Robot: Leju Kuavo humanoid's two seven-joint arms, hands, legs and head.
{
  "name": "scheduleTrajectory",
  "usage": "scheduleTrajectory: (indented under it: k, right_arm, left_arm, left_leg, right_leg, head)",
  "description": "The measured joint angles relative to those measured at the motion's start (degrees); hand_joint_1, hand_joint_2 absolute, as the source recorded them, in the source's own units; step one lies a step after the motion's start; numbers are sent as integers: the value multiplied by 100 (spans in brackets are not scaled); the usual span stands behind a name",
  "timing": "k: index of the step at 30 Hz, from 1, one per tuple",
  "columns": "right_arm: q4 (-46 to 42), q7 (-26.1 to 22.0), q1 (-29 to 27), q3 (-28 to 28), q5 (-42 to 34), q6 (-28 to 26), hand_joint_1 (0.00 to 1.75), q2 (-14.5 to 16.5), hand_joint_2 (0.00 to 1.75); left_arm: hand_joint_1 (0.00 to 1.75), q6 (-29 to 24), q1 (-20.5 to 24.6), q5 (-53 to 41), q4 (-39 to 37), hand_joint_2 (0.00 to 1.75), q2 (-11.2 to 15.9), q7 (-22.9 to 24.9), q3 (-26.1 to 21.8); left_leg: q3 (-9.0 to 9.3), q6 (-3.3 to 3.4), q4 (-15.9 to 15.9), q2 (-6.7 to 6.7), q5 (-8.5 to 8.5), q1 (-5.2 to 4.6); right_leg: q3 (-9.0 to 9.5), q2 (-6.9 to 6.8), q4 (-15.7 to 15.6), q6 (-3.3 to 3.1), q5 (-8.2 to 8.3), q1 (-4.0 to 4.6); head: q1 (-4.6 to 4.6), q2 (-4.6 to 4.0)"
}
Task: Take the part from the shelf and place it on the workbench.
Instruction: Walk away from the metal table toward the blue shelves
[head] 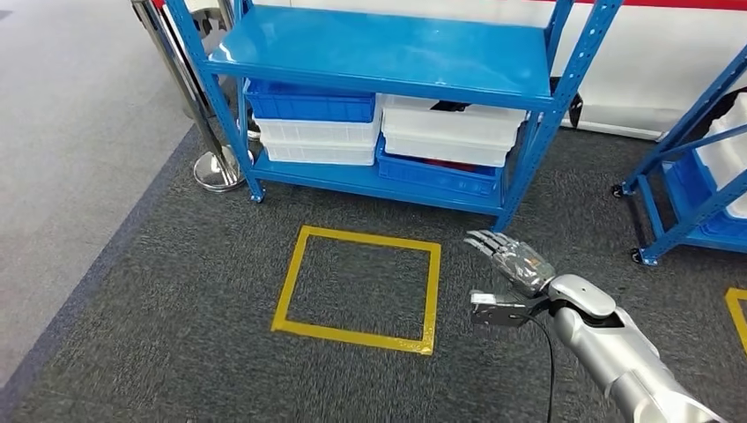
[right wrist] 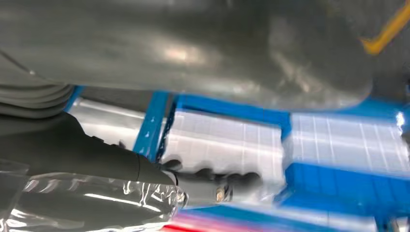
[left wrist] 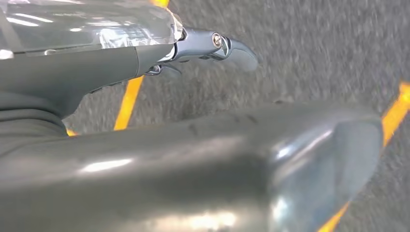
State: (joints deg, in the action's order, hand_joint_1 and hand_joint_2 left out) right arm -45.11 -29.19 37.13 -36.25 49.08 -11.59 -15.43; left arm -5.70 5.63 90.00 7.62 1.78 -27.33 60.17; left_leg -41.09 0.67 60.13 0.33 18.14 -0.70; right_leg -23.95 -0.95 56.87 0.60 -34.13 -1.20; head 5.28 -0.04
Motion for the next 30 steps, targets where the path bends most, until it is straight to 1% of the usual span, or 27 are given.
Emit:
scheduleTrajectory:
  k: [2, 3, 4, 5, 6, 7, 8, 9, 10, 11, 12, 13, 14, 15, 16, 17, 18, 19, 20, 21, 22, 24, 25, 26, 27, 29, 30]
  right_arm:
    - [25, -16, 41, -22, -3, 16, 0, 10, 0]
    - [31, -18, 66, -25, -12, 17, 0, 16, 0]
    - [43, -18, 92, -30, -25, 16, 0, 20, 0]
    - [69, -15, 103, -36, -42, 14, 0, 22, 0]
    - [107, -13, 92, -42, -60, 6, 0, 20, 0]
    - [147, -12, 71, -48, -73, -4, 0, 17, 0]
    - [182, -11, 49, -54, -81, -18, 0, 14, 0]
    - [208, -12, 35, -57, -88, -33, 0, 10, 0]
    - [225, -12, 32, -58, -94, -46, 0, 7, 0]
    - [243, -13, 34, -59, -100, -56, 0, 3, 0]
    - [264, -14, 28, -59, -107, -61, 0, -3, 0]
    - [291, -14, 17, -61, -113, -62, 0, -9, 0]
    - [320, -14, 3, -65, -118, -61, 0, -16, 0]
    - [344, -15, -7, -69, -125, -63, 0, -21, 0]
    - [358, -17, 11, -73, -133, -67, 0, -24, 0]
    - [361, -20, 53, -75, -142, -77, 0, -26, 0]
    - [358, -24, 107, -76, -150, -92, 0, -26, 0]
    - [355, -29, 158, -76, -157, -108, 0, -27, 0]
    - [354, -33, 186, -76, -162, -122, 0, -29, 0]
    - [355, -37, 190, -77, -164, -132, 0, -31, 0]
    - [355, -39, 182, -79, -167, -138, 0, -31, 0]
    - [356, -38, 157, -83, -173, -144, 0, -27, 0]
    - [356, -35, 143, -84, -175, -147, 0, -26, 0]
    - [356, -32, 129, -84, -176, -154, 0, -26, 0]
    - [356, -26, 115, -84, -175, -162, 0, -23, 0]
    - [357, -8, 87, -89, -169, -182, 0, -14, 0]
    - [357, 3, 76, -94, -163, -188, 0, -8, 0]
  left_arm:
    - [0, 0, 6, 0, 1, 0, 1, 0, -3]
    - [0, 1, 4, 0, 1, 0, 1, -1, -4]
    - [0, 1, 2, 0, 1, 0, 1, -2, -5]
    - [0, 2, 0, -1, 1, 0, 1, -3, -6]
    - [0, 5, -3, -1, 1, 0, 1, -4, -6]
    - [0, 7, -6, -1, 1, 0, 1, -4, -6]
    - [0, 9, -11, -1, 1, 0, 0, -2, -6]
    - [0, 11, -16, -1, 1, 0, 0, 2, -6]
    - [0, 11, -20, -1, 1, 0, 0, 5, -7]
    - [0, 11, -24, -1, 1, 0, 0, 10, -7]
    - [0, 11, -30, -1, 1, 0, 0, 12, -7]
    - [0, 11, -37, -1, 1, 0, -1, 14, -8]
    - [0, 11, -44, -1, 1, 0, -1, 18, -8]
    - [0, 11, -48, -2, 1, 0, -1, 23, -8]
    - [0, 11, -42, -6, 1, 0, -1, 32, -8]
    - [0, 8, -26, -13, 1, 0, 1, 45, -8]
    - [0, 5, -4, -27, 2, 0, 0, 61, -8]
    - [0, 3, 23, -44, 4, 0, -2, 80, -8]
    - [0, 1, 47, -57, 8, 0, -3, 99, -7]
    - [0, 1, 61, -68, 12, 0, -6, 116, -7]
    - [0, 2, 69, -74, 15, 0, -7, 128, -6]
    - [0, 6, 70, -89, 16, 0, -6, 145, -6]
    - [0, 10, 69, -101, 16, 0, -4, 149, -5]
    - [0, 14, 69, -113, 16, 0, -3, 150, -5]
    - [0, 19, 68, -126, 16, 0, -2, 150, -4]
    - [0, 24, 66, -146, 16, 0, 4, 151, 1]
    - [0, 27, 66, -158, 16, 0, 7, 152, 4]
  left_leg:
    - [151, 76, -170, -11, 158, -5]
    - [265, 100, -257, -27, 211, 8]
    - [408, 123, -353, -44, 262, 23]
    - [568, 138, -447, -67, 318, 32]
    - [721, 148, -523, -94, 383, 38]
    - [862, 153, -572, -123, 455, 39]
    - [1000, 149, -602, -152, 540, 39]
    - [1139, 144, -615, -179, 631, 38]
    - [1276, 137, -618, -198, 728, 37]
    - [1420, 127, -617, -215, 838, 37]
    - [1549, 112, -619, -227, 955, 37]
    - [1678, 89, -588, -238, 1078, 32]
    - [1774, 55, -562, -252, 1205, 25]
    - [1854, 16, -538, -260, 1316, 19]
    - [1895, -19, -473, -265, 1372, 13]
    - [1837, -54, -333, -264, 1344, 13]
    - [1697, -83, -57, -241, 1228, 18]
    - [1460, -111, 332, -206, 1084, 26]
    - [1180, -144, 760, -170, 1011, 36]
    - [911, -173, 1121, -134, 1077, 50]
    - [684, -199, 1360, -112, 1286, 62]
    - [379, -226, 1469, -94, 1778, 81]
    - [313, -224, 1347, -87, 1856, 86]
    - [303, -211, 1100, -81, 1735, 89]
    - [339, -187, 746, -75, 1418, 86]
    - [404, -117, 31, -64, 672, 65]
    - [420, -75, -171, -62, 428, 52]
  right_leg:
    - [24, -10, 55, 86, 133, 7]
    - [-54, -4, 275, 106, 281, 9]
    - [-233, 10, 620, 111, 436, 4]
    - [-471, 29, 1018, 107, 515, -1]
    - [-731, 50, 1374, 100, 458, -6]
    - [-976, 63, 1604, 109, 262, -6]
    - [-1186, 70, 1701, 132, -27, -6]
    - [-1351, 73, 1664, 151, -312, -6]
    - [-1471, 74, 1517, 164, -494, -6]
    - [-1553, 74, 1274, 170, -480, -8]
    - [-1604, 73, 945, 165, -149, -9]
    - [-1647, 71, 575, 152, 404, -3]
    - [-1664, 70, 314, 110, 967, 14]
    - [-1669, 68, 164, 49, 1397, 30]
    - [-1666, 67, 124, -19, 1581, 51]
    - [-1637, 70, 167, -87, 1569, 56]
    - [-1601, 73, 165, -138, 1514, 49]
    - [-1549, 78, 139, -178, 1470, 44]
    - [-1479, 81, 108, -208, 1420, 37]
    - [-1399, 83, 86, -228, 1359, 37]
    - [-1317, 85, 74, -238, 1291, 39]
    - [-1148, 96, 71, -238, 1150, 41]
    - [-1061, 101, 71, -234, 1083, 41]
    - [-975, 103, 72, -227, 1019, 42]
    - [-894, 103, 71, -217, 957, 43]
    - [-785, 107, 87, -175, 847, 62]
    - [-761, 113, 99, -146, 796, 74]
  head:
    - [1, 0]
    - [1, 0]
    - [1, 0]
    - [1, 0]
    - [1, 0]
    - [0, 0]
    - [0, 0]
    - [0, 0]
    - [0, 0]
    - [1, 0]
    - [0, 0]
    - [1, 0]
    - [0, 0]
    - [-1, 0]
    - [-2, 0]
    - [-2, 0]
    - [-2, 0]
    - [0, 0]
    - [1, 0]
    - [1, 0]
    - [1, 0]
    - [1, 0]
    - [1, 0]
    - [1, 0]
    - [1, 0]
    - [1, 0]
    - [1, 0]
